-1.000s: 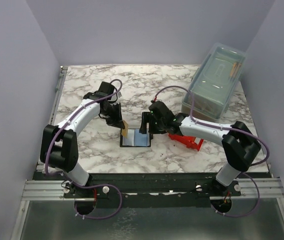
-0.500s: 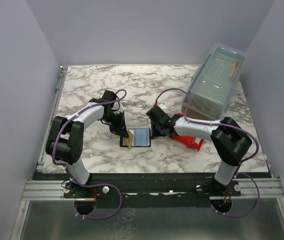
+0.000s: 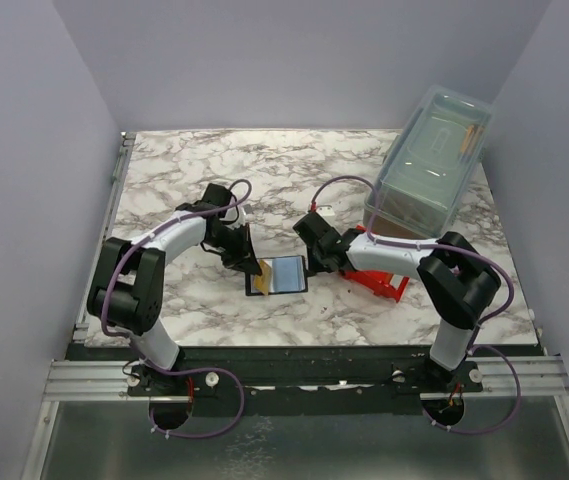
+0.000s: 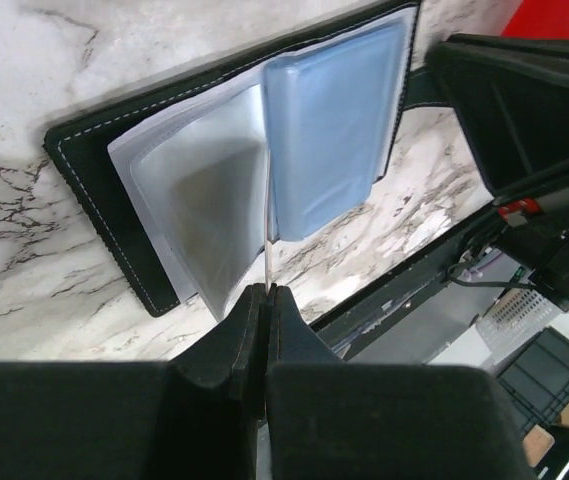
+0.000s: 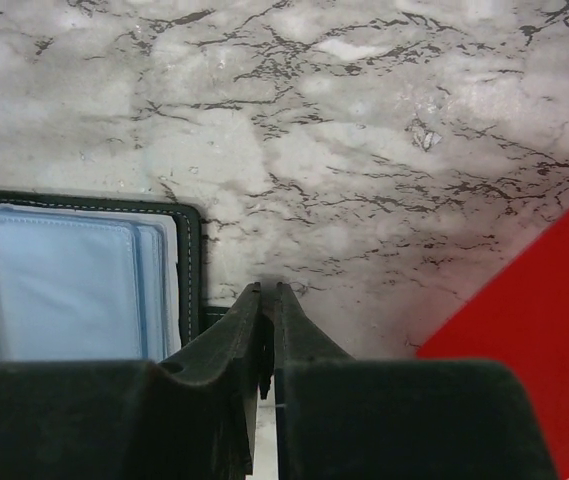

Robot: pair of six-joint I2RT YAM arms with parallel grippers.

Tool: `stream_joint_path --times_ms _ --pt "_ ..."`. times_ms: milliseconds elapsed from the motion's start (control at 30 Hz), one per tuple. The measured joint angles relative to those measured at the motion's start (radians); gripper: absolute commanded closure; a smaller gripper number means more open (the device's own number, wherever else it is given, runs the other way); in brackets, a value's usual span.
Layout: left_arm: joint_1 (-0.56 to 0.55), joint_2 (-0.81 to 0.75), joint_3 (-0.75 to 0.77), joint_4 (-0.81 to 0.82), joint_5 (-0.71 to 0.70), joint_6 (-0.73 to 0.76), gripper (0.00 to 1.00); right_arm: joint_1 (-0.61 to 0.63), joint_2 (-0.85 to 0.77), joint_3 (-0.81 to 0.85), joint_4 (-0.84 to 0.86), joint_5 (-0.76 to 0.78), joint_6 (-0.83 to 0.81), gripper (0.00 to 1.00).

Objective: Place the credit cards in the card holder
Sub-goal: Insert the credit card into the card holder.

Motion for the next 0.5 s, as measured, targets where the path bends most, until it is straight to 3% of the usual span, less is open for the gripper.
stream_joint_path --times_ms 500 --pt "0.001 -0.075 -0.037 0.098 0.034 -0.038 1.0 -0.024 0.002 0.0 0.006 0.002 -0.023 0.9"
